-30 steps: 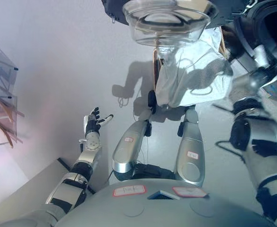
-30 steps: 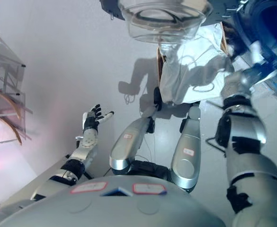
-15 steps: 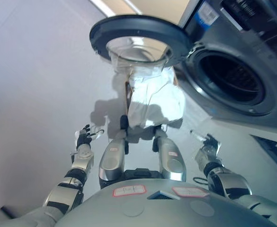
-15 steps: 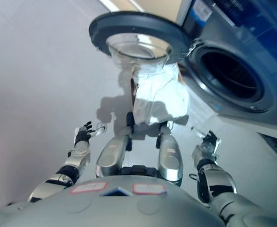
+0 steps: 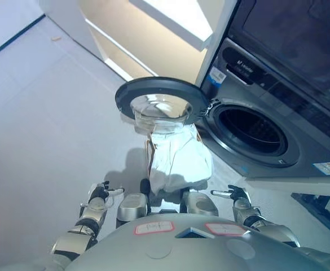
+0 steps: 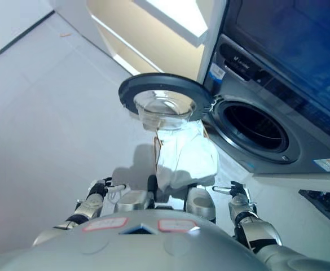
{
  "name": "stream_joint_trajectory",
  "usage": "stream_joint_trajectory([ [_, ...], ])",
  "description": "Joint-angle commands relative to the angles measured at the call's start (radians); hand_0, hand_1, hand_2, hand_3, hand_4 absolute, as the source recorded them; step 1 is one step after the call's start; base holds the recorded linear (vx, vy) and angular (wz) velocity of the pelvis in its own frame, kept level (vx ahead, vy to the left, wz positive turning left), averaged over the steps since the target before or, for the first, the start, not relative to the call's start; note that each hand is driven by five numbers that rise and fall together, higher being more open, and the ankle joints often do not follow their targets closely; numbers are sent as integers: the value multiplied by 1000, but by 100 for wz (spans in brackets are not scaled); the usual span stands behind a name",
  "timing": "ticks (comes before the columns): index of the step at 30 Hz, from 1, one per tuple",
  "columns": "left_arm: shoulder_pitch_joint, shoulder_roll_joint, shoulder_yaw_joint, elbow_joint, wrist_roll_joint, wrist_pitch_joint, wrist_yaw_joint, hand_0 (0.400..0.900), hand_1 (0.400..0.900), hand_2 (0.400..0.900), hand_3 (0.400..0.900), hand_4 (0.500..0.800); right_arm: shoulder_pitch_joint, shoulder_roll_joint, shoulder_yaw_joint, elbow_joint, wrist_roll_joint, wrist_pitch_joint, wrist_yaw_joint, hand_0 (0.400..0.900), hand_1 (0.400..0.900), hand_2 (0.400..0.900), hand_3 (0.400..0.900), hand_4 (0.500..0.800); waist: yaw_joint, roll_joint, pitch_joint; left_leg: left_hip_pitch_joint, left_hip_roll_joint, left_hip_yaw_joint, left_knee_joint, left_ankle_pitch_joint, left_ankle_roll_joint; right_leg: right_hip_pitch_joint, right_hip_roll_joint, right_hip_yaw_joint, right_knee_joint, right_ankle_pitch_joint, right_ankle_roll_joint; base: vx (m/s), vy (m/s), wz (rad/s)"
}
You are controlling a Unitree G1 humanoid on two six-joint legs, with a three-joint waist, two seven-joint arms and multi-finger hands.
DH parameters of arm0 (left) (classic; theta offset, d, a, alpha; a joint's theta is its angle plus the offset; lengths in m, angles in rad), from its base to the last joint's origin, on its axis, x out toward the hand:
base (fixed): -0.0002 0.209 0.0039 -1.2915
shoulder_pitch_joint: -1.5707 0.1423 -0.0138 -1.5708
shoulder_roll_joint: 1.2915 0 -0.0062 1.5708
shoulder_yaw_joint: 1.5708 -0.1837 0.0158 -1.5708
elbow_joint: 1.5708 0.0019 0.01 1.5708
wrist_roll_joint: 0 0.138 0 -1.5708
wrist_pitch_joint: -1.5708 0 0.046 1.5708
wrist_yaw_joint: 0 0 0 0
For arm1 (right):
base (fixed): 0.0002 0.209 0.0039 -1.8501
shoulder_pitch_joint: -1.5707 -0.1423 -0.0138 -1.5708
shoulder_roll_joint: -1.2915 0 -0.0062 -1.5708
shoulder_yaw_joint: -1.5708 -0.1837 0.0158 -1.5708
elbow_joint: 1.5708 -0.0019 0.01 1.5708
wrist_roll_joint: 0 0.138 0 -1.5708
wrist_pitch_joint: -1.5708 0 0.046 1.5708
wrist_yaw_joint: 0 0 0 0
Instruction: Put the clothes in the basket into the washing machine.
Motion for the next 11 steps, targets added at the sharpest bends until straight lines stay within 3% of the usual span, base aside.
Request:
stream_joint_trajectory([
  [1,-23,10,21,52,46,6,-3,900,900,900,900,800,12,-8,-3,46,-24,28,5,900,900,900,900,800,-4,24,-8,-27,-21,-28,11,-7,-12,43,25,-39,95,-68,42,46,41,1],
  [11,-8,-6,8,32,55,12,-9,900,900,900,900,800,7,12,15,35,-14,32,11,900,900,900,900,800,-3,23,-27,28,-20,-21,8,-28,-7,97,24,-35,82,-80,40,26,10,-2],
])
